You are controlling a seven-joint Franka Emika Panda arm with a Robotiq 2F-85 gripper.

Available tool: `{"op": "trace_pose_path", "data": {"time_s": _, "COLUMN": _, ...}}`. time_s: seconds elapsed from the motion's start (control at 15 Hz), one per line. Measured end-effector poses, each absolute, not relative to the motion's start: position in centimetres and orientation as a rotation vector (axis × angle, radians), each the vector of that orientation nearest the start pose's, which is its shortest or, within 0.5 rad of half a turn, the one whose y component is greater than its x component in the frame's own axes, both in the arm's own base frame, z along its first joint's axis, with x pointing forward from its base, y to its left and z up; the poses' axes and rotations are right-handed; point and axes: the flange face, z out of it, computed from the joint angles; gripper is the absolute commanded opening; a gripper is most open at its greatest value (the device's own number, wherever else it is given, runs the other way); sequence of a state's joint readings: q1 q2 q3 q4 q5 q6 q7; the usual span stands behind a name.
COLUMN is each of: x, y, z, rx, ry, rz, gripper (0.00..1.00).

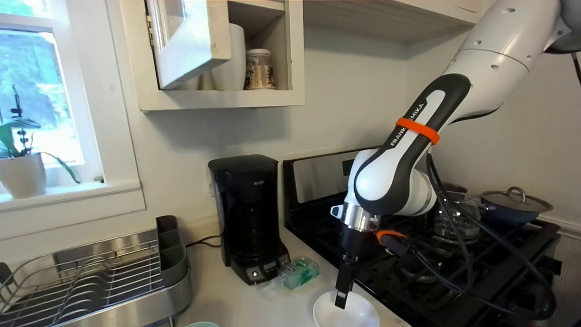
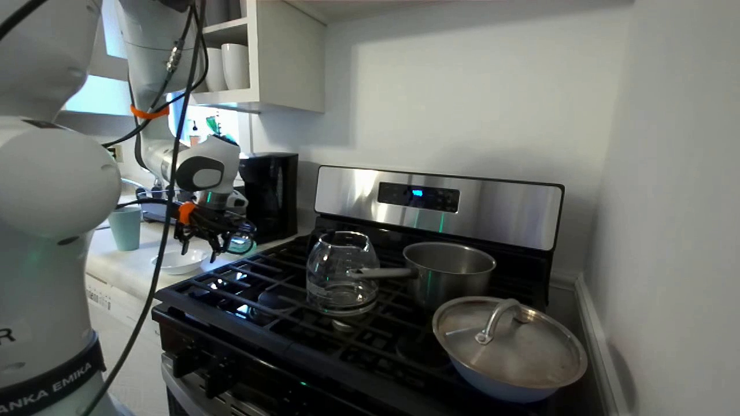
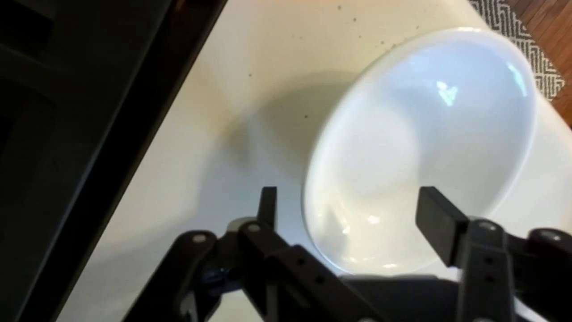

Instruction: Put the white plate on the drip tray of the coffee machine

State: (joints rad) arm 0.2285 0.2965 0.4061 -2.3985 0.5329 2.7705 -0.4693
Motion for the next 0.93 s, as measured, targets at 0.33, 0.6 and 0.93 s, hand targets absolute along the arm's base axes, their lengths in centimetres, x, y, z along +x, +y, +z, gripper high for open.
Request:
{"op": "trace_pose_path", "data": {"time_s": 0.33, "x": 42.5, "y": 28.0, "z": 19.6, "rx": -2.656, "ry": -0.814, "rz": -0.04, "gripper": 0.14}}
{"op": "trace_pose_path", "data": {"time_s": 0.6, "x": 42.9, "y": 27.2, "z": 18.8, "rx": -2.598, "ry": -0.834, "rz": -0.034, "gripper": 0.0}}
{"op": "trace_pose_path", "data": {"time_s": 0.93, "x": 43.2, "y": 26.8, "z": 19.8, "rx": -2.464, "ry": -0.841, "rz": -0.075, "gripper": 0.02}}
